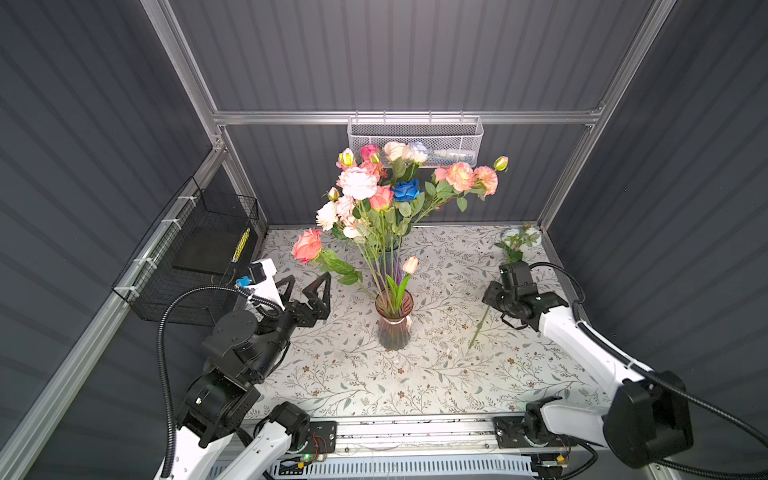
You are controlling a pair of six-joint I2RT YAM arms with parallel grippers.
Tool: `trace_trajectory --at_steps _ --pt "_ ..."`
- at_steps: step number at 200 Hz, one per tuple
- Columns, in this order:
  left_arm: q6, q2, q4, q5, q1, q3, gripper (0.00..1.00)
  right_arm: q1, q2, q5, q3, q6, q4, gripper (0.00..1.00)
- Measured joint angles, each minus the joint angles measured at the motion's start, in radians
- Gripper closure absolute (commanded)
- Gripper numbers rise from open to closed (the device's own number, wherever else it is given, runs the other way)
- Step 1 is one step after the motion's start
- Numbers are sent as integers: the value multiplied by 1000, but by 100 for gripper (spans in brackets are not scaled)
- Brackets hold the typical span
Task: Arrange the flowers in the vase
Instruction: 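Move the right gripper to the white-flowered stem and grasp it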
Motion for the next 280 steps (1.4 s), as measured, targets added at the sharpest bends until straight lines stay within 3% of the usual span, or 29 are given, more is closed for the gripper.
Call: trace_trajectory --at_steps 44,82,144,227,280 --pt "-4 -4 1 13 0 -21 0 -132 275 -59 171 0 2 48" --pt "-12 -4 8 21 0 -34 0 -162 481 -61 329 -11 -23 50" --pt "-19 -5 23 26 0 -45 0 -180 658 -64 480 -18 -85 61" --pt "-19 -5 26 27 0 -45 0 -192 686 -88 482 -31 -105 100" --pt "-19 -4 26 35 0 -45 0 -177 512 -105 362 -39 -50 100"
